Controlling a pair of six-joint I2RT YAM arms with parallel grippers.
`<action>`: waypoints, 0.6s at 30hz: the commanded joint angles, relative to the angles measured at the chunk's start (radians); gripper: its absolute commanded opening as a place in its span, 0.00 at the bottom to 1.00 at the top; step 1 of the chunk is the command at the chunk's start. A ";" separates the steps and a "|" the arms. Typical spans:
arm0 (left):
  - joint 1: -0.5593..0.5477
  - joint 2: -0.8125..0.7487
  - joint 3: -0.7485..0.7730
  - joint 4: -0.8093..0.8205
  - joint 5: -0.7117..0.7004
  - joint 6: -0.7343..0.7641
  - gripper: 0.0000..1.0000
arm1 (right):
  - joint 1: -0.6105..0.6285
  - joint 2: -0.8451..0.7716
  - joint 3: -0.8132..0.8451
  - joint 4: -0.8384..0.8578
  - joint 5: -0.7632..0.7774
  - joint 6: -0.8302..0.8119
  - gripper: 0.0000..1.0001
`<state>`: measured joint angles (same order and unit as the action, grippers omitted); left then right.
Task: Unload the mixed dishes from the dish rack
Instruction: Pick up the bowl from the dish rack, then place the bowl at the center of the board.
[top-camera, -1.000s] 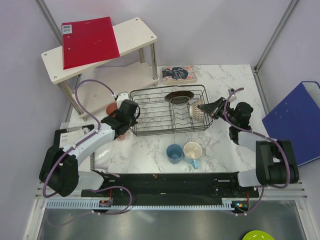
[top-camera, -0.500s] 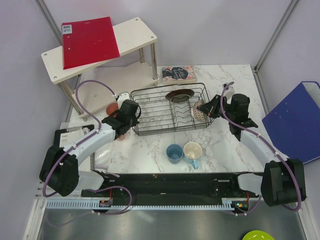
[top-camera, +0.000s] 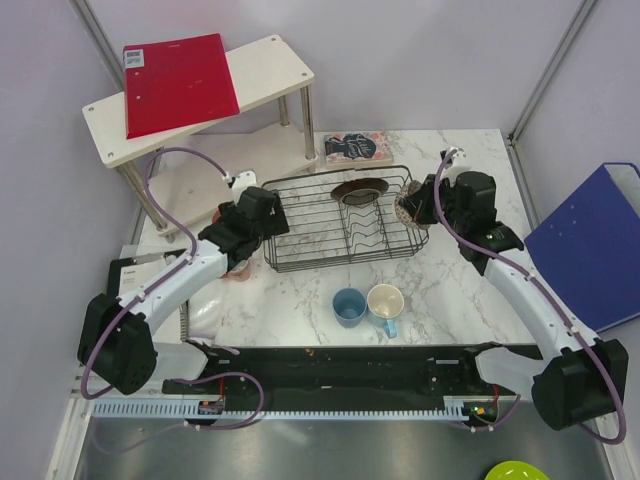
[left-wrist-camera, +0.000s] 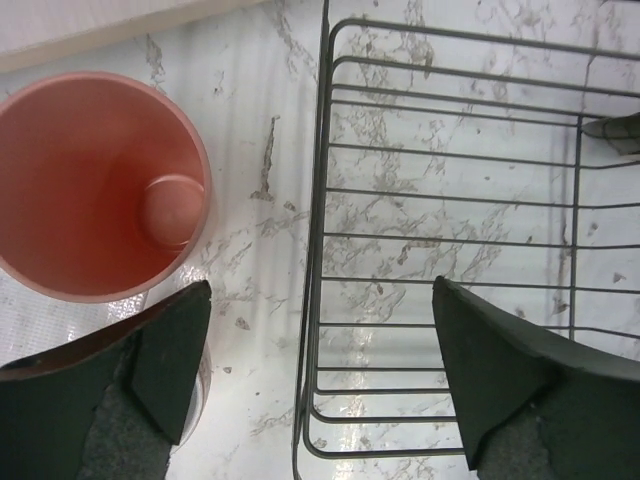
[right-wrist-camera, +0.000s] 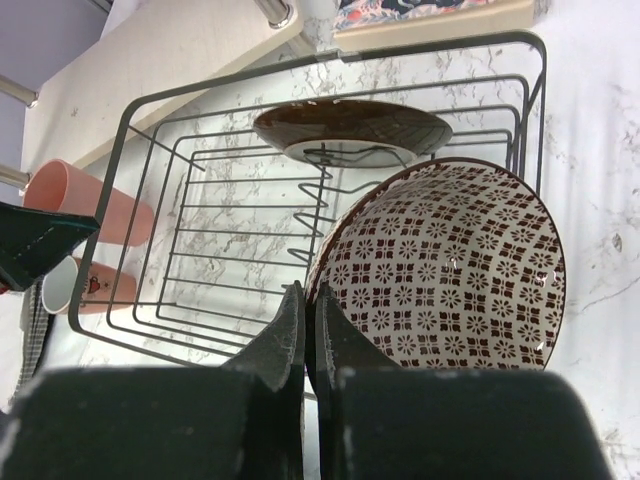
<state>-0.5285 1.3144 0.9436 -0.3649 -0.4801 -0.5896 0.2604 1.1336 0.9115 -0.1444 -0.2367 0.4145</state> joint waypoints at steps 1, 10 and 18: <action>0.002 -0.050 0.081 0.008 -0.041 0.042 0.99 | 0.045 0.000 0.125 -0.012 0.079 -0.060 0.00; 0.002 -0.078 0.158 -0.023 0.072 0.056 0.99 | 0.336 0.068 0.332 -0.254 0.576 -0.315 0.00; 0.002 -0.098 0.196 -0.062 0.184 0.129 0.99 | 0.721 0.003 0.261 -0.241 0.931 -0.555 0.00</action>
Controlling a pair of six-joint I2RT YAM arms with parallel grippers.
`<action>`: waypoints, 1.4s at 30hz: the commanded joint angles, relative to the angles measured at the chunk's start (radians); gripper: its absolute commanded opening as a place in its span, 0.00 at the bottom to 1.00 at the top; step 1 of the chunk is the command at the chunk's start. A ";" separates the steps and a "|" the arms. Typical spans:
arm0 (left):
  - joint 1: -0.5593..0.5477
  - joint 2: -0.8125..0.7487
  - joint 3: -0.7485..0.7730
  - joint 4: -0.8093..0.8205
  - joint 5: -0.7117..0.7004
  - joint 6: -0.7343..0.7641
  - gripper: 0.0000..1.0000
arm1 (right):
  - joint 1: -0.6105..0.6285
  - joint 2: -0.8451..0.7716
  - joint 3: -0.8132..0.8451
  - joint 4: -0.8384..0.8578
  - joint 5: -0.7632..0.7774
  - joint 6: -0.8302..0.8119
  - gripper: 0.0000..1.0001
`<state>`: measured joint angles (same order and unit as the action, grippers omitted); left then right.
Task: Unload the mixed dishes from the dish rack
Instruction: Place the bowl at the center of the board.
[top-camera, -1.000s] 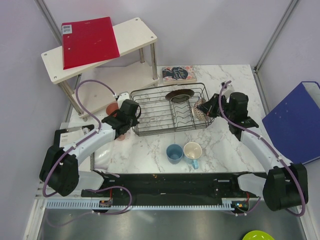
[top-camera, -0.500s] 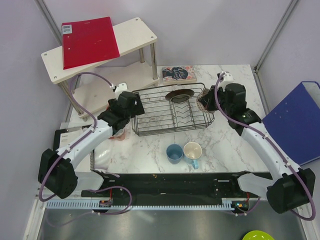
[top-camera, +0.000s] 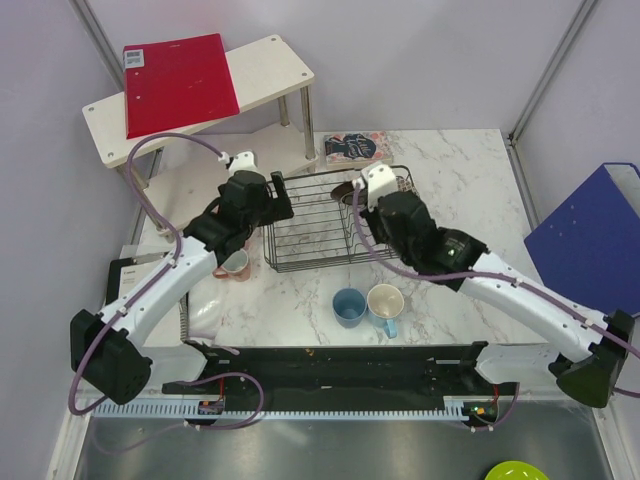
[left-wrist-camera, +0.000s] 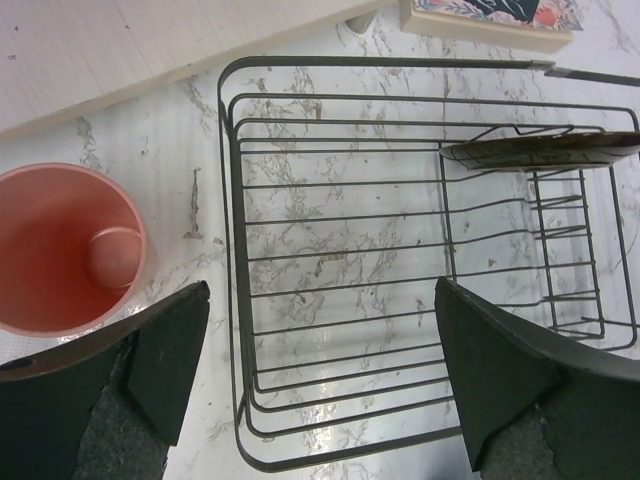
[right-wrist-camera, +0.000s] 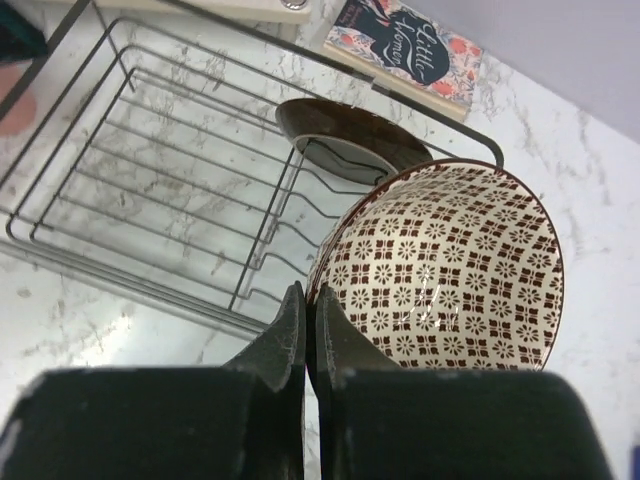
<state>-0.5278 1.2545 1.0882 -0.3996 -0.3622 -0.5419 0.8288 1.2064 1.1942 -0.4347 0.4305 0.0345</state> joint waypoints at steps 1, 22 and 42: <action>0.002 -0.041 0.062 -0.036 0.072 0.091 0.99 | 0.192 -0.086 -0.040 0.054 0.290 -0.215 0.00; -0.001 -0.168 0.055 -0.100 0.310 0.204 0.99 | 1.001 -0.181 -0.117 -0.056 0.539 -0.702 0.00; -0.267 -0.247 0.231 -0.076 0.387 0.505 0.99 | 0.935 -0.291 -0.027 -0.358 0.189 -0.584 0.00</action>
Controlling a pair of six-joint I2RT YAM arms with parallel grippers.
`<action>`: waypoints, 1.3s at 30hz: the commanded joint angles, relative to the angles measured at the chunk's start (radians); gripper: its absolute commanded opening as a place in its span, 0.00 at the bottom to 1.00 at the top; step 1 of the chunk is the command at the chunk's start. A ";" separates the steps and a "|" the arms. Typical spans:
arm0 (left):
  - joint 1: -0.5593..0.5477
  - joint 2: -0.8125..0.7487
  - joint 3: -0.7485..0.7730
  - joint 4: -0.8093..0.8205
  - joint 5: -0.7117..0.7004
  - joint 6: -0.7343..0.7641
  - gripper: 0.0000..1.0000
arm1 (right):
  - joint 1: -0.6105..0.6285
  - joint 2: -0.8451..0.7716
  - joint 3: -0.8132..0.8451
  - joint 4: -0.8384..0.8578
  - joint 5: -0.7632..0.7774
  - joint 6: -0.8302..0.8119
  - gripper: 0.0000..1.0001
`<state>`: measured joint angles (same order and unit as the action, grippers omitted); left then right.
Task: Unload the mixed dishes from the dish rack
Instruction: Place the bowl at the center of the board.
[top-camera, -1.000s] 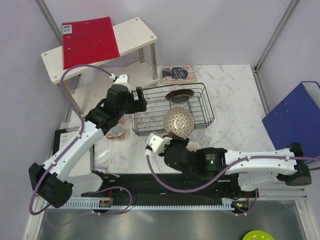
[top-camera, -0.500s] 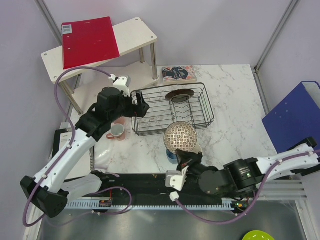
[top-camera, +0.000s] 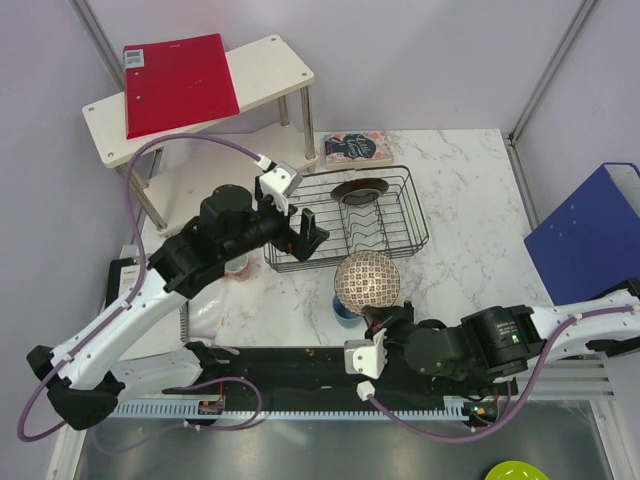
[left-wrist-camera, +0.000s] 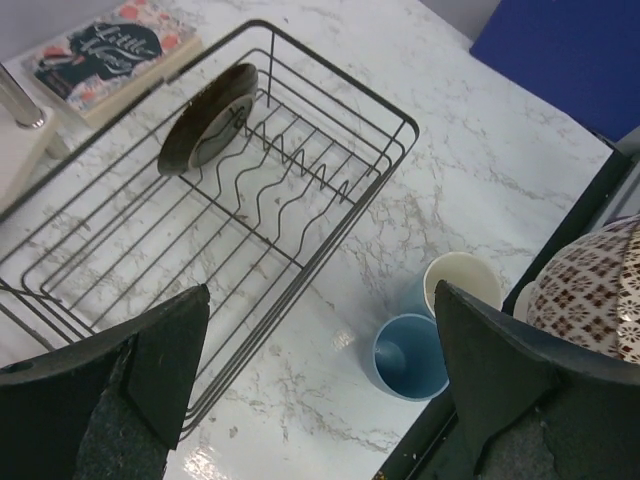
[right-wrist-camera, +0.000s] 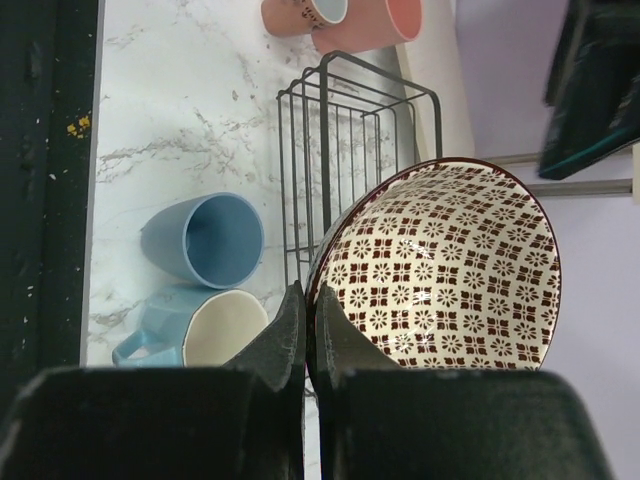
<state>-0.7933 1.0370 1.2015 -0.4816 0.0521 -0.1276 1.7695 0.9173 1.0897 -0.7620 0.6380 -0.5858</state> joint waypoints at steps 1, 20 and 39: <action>-0.001 -0.029 0.133 -0.008 -0.031 0.106 0.99 | -0.005 0.000 0.079 -0.036 -0.020 0.040 0.00; -0.093 0.023 0.156 -0.273 0.290 0.088 0.92 | -0.093 0.018 0.038 -0.028 -0.113 0.009 0.00; -0.126 0.107 0.092 -0.210 0.223 0.091 0.87 | -0.127 0.041 0.027 0.038 -0.181 0.012 0.00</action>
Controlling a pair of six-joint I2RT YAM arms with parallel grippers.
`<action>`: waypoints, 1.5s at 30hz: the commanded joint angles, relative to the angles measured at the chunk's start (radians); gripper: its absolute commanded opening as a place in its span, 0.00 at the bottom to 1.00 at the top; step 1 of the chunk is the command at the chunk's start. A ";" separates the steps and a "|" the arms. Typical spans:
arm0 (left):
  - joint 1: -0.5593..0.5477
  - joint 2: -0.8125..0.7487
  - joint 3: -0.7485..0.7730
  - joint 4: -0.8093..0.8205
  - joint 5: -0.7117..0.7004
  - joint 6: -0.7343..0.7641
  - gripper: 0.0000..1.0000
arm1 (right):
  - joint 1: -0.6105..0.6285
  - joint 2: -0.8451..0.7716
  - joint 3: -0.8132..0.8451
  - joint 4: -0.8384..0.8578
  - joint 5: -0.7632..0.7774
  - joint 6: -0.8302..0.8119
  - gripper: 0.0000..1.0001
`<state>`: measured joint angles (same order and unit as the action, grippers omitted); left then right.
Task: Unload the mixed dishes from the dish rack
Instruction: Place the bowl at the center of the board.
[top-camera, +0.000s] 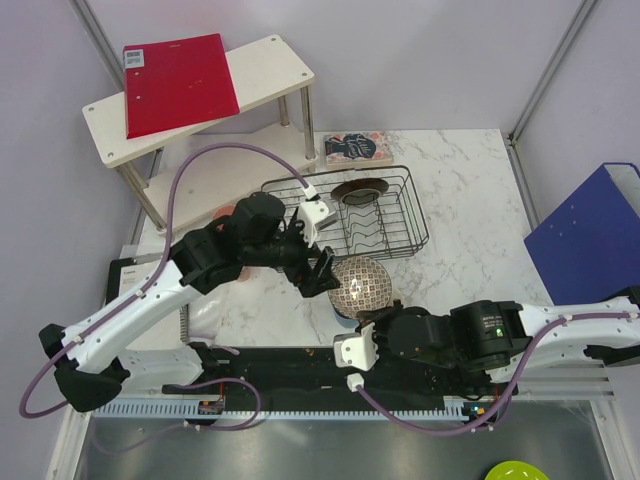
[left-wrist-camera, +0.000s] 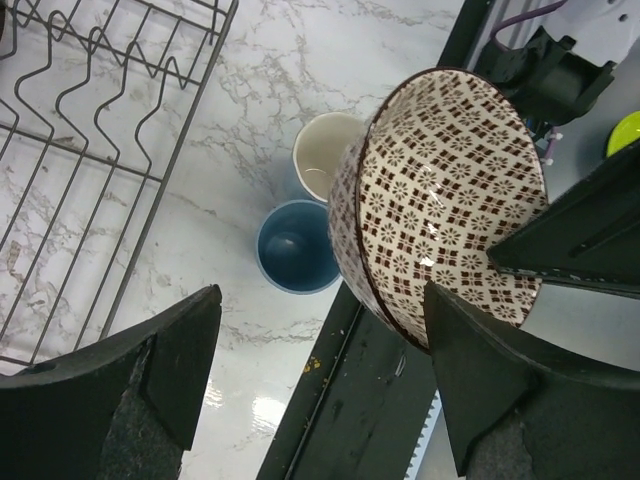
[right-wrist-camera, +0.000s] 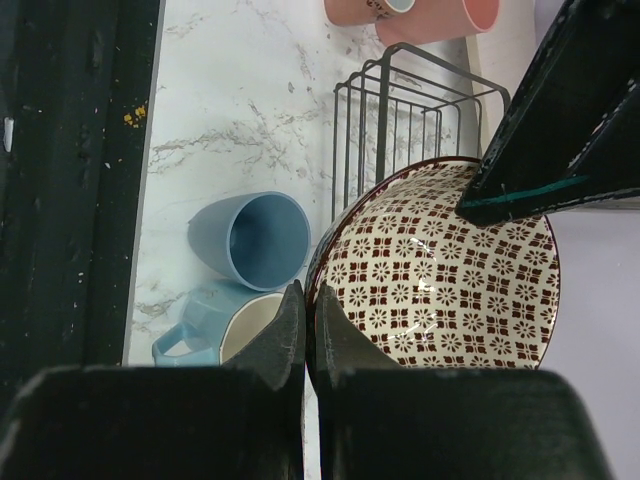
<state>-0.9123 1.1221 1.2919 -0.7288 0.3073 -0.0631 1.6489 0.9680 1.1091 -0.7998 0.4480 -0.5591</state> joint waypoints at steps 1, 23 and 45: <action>-0.008 0.030 0.003 0.039 -0.048 0.023 0.85 | -0.005 -0.008 0.008 0.077 0.009 -0.013 0.00; -0.148 0.150 0.081 -0.017 -0.398 0.059 0.02 | -0.067 0.067 0.057 0.090 -0.061 -0.025 0.00; -0.108 0.180 0.141 -0.027 -0.312 0.014 0.02 | -0.066 0.100 0.172 0.122 -0.069 0.065 0.98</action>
<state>-1.0428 1.3224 1.3720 -0.7963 -0.0235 -0.0574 1.5799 1.0843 1.1946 -0.7269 0.3779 -0.5339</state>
